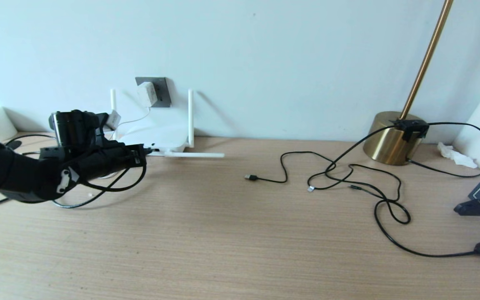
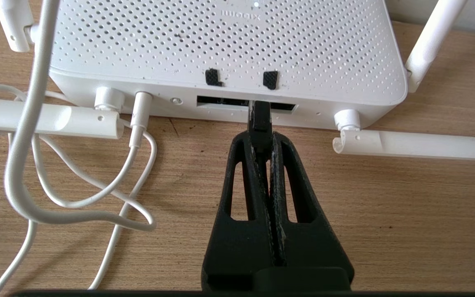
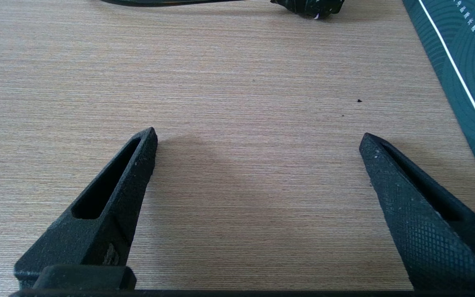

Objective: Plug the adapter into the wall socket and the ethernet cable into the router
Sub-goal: Plug cable into router interface

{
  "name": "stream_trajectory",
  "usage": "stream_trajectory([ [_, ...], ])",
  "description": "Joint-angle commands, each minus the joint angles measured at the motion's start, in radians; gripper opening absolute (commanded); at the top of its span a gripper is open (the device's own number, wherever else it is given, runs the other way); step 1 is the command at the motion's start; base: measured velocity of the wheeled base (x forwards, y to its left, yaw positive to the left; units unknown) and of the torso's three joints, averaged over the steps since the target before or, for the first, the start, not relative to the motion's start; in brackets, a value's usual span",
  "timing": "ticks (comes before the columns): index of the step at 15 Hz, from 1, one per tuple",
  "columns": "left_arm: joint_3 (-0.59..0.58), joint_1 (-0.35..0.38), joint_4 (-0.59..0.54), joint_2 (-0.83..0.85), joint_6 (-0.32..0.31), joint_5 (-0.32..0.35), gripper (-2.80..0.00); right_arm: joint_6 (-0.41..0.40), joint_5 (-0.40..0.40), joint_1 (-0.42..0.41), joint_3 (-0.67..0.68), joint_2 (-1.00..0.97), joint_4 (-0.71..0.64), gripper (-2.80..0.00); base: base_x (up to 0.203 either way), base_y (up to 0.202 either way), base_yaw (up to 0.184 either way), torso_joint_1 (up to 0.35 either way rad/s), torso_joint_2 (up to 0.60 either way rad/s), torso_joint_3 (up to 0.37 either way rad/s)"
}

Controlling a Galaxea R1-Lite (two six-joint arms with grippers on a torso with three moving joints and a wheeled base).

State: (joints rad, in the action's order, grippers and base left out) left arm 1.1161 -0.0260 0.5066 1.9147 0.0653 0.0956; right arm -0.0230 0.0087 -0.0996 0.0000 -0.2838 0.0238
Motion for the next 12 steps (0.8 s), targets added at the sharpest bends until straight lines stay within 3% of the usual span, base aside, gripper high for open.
stream_trajectory([
  [1,0.013,0.000,0.003,0.005,0.001,0.001,-2.80,0.000,0.001,0.000,0.008,0.000,0.001,0.00,0.000,0.000,0.000,0.000,0.00,0.000],
  [12,0.024,0.000,0.001,0.023,0.001,0.000,-2.80,0.005,0.001,0.000,0.009,0.002,0.002,0.00,0.000,0.000,0.000,0.000,0.00,0.000],
])
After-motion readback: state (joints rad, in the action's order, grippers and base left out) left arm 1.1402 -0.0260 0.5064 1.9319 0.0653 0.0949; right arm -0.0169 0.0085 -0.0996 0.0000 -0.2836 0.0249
